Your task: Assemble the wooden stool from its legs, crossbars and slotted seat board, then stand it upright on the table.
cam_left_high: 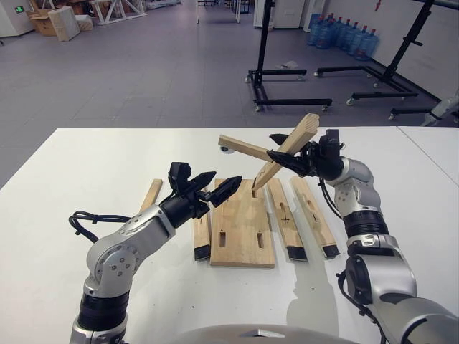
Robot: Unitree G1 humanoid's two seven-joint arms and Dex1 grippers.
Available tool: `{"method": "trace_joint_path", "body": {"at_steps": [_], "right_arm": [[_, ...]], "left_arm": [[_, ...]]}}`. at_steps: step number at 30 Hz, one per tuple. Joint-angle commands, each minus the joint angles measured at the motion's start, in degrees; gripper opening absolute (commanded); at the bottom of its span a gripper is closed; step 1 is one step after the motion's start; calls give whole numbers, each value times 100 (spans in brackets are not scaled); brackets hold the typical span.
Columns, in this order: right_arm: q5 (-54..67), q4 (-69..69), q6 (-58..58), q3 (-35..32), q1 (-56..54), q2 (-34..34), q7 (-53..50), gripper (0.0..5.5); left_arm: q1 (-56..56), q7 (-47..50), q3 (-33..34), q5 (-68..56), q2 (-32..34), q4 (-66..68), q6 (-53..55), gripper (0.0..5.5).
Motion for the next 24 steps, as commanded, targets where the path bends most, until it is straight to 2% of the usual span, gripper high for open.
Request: {"method": "trace_joint_path", "body": {"at_steps": [1, 24], "right_arm": [[-176, 192, -186, 66, -62, 10, 118, 205], [-404, 549, -567, 119, -123, 55, 230, 205]], "left_arm": [[49, -10, -36, 28, 26, -52, 68, 491], [66, -25, -83, 53, 10, -48, 37, 491]]}}
